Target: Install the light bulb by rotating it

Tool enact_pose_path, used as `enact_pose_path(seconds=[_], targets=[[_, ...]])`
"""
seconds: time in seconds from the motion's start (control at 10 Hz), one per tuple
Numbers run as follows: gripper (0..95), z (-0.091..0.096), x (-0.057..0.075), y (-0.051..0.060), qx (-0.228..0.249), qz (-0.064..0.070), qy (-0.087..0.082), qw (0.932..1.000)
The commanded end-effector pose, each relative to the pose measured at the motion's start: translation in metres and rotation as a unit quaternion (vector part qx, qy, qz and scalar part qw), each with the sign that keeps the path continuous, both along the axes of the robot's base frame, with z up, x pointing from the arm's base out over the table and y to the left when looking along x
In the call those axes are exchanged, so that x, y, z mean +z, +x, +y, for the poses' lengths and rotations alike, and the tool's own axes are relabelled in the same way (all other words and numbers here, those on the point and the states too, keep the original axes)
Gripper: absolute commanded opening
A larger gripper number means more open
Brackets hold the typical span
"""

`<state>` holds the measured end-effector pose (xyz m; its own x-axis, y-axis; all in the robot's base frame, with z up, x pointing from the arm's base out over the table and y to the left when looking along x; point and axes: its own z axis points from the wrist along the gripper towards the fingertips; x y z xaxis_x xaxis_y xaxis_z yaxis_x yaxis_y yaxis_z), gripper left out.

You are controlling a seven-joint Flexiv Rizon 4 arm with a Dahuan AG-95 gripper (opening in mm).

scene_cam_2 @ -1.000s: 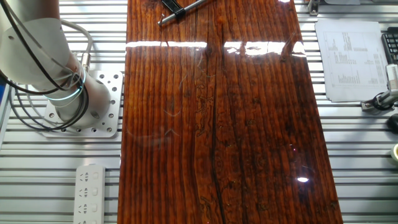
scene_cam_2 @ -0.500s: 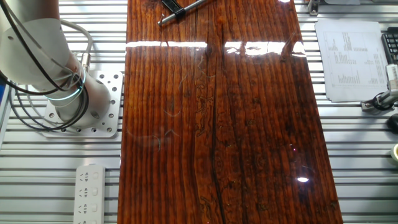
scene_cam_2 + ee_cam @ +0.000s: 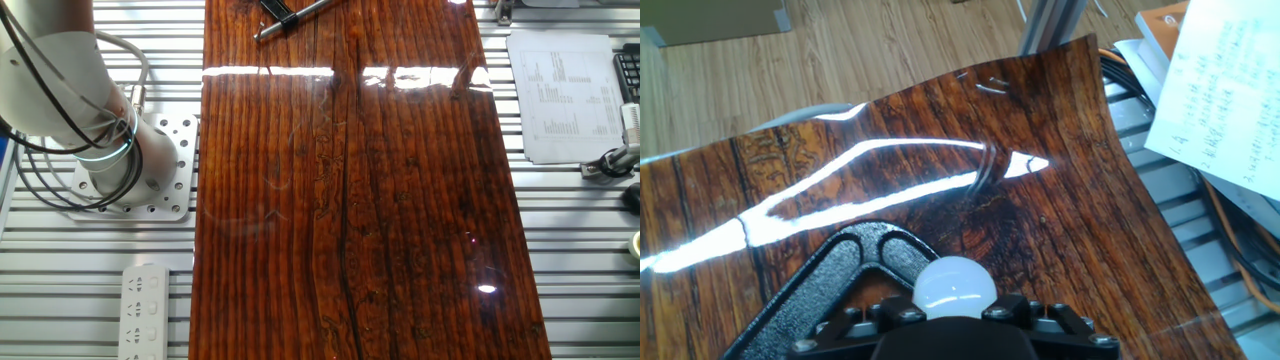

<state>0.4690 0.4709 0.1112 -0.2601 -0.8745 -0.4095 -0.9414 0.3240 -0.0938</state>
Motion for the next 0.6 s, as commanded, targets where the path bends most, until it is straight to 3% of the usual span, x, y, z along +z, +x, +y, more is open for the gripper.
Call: enact_pose_path(seconds=[0.1, 0.5, 0.6], targets=[[57.0, 0.003, 0.002, 0.003, -0.008, 0.009, -0.001, 0.9999], [57.0, 0.012, 0.006, 0.011, -0.025, 0.021, -0.012, 0.9994], [57.0, 0.016, 0.006, 0.012, -0.036, 0.025, -0.029, 0.9986]])
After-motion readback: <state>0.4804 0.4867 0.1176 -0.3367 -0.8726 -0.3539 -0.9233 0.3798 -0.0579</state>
